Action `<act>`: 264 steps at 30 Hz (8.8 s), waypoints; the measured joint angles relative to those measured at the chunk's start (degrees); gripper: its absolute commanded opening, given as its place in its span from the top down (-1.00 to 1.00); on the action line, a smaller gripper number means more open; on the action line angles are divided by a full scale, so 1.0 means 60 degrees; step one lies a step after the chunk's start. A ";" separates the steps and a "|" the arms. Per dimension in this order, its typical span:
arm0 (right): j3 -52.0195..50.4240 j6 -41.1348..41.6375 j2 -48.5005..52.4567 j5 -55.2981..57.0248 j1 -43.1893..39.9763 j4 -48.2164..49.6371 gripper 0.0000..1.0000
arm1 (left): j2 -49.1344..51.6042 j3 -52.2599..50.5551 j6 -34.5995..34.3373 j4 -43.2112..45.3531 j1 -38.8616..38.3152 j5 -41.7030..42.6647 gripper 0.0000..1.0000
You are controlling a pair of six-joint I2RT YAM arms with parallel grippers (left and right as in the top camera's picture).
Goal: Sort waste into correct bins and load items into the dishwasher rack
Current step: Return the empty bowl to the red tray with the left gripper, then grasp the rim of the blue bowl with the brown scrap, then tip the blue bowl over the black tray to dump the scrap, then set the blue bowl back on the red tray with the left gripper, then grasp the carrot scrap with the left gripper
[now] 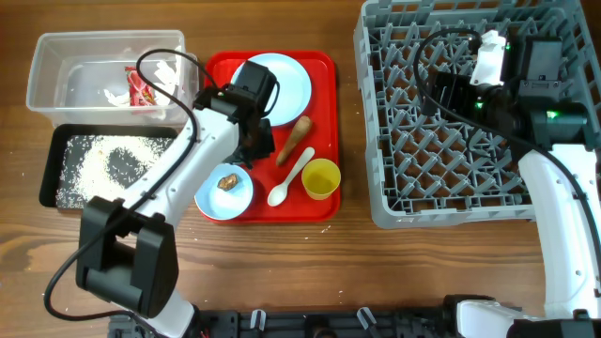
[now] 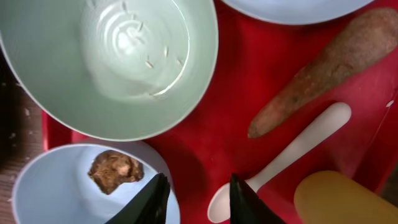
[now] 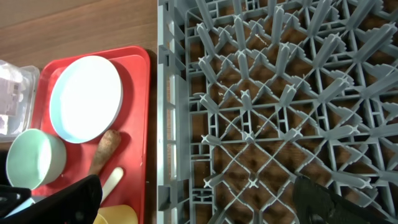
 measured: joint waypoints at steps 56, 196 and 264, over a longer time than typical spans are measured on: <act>0.0000 0.0000 0.0000 0.0000 0.0000 -0.0131 -0.99 | -0.0554 -0.2885 -0.0838 0.1552 -0.0335 -0.0743 0.92; 0.0000 0.0066 0.0000 0.0000 0.0000 0.0379 -1.00 | -0.0685 -0.2215 0.1617 0.4528 -0.1024 0.0331 -1.00; 0.0000 0.0350 0.0645 -0.1548 0.0379 0.0674 -0.99 | -0.0674 -0.2215 0.1617 0.5654 -0.1024 0.0331 -1.00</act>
